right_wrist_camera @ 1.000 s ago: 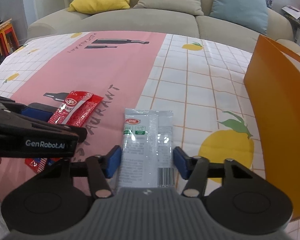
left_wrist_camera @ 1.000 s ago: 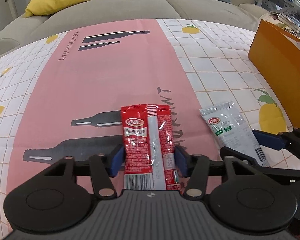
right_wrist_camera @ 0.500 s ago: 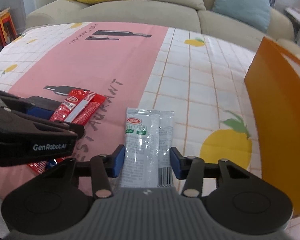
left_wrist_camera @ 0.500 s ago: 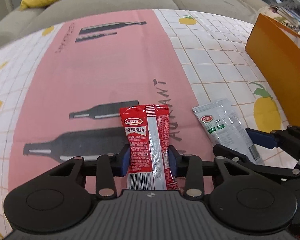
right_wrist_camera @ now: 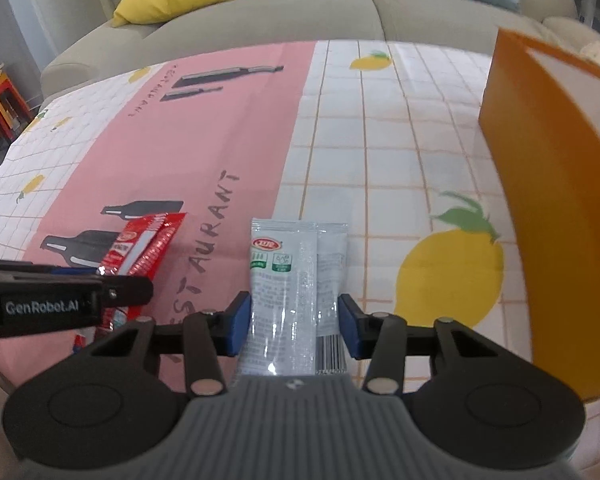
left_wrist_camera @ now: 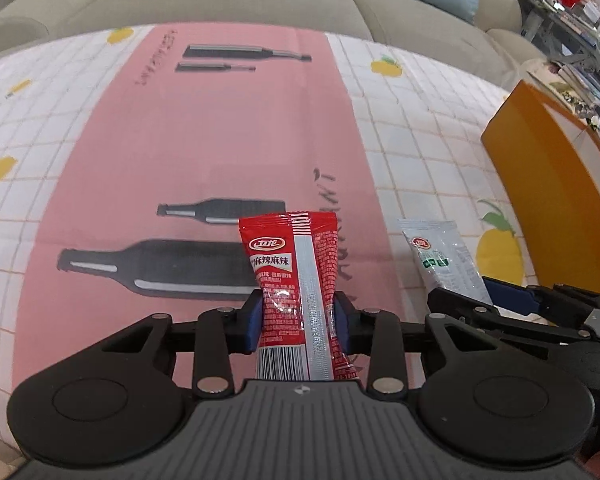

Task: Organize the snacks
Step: 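Lift both sachets and carry them over the orange box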

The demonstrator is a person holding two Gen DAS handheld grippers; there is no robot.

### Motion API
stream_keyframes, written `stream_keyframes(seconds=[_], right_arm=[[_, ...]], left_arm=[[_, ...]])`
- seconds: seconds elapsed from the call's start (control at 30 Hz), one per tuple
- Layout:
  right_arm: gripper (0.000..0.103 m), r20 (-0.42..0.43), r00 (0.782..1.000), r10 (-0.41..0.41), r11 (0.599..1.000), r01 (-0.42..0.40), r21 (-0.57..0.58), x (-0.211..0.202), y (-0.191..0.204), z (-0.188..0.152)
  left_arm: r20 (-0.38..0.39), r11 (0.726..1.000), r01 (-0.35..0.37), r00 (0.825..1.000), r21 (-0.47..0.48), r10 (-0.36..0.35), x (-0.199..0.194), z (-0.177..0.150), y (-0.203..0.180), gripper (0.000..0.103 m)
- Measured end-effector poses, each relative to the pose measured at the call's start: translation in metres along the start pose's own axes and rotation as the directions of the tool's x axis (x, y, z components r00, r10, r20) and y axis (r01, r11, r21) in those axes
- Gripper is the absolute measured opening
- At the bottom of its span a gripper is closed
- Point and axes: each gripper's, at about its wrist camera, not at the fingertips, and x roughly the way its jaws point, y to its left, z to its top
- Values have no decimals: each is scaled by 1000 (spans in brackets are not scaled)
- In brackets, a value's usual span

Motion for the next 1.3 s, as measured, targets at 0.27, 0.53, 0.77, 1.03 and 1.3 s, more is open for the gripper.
stream_keyframes(seconds=[0.27,0.53,0.77,1.03,1.3], right_arm=[[45,63,998,14,1000,-13,-29,-42,-5,13],[45,98,995,19,998,-13,-63,-94,-29,30],[45,124,992,-11,998,19,-58,-139,-73,52],[45,155,978,-140,983,155,-93,-180,-134,74],[45,103,973,-209,969,220,-115,-179,-187,94]], left_arm=[[29,999,50,998,1,-50,-35,7,-17,40],[56,990,132,989,55,-135,-66,27,-58,40],[48,965,220,972,139,-229,-77,54,-111,40],[-3,925,297,952,235,-305,-70,91,-182,40],[-94,883,329,944,336,-316,-44,117,-247,40]])
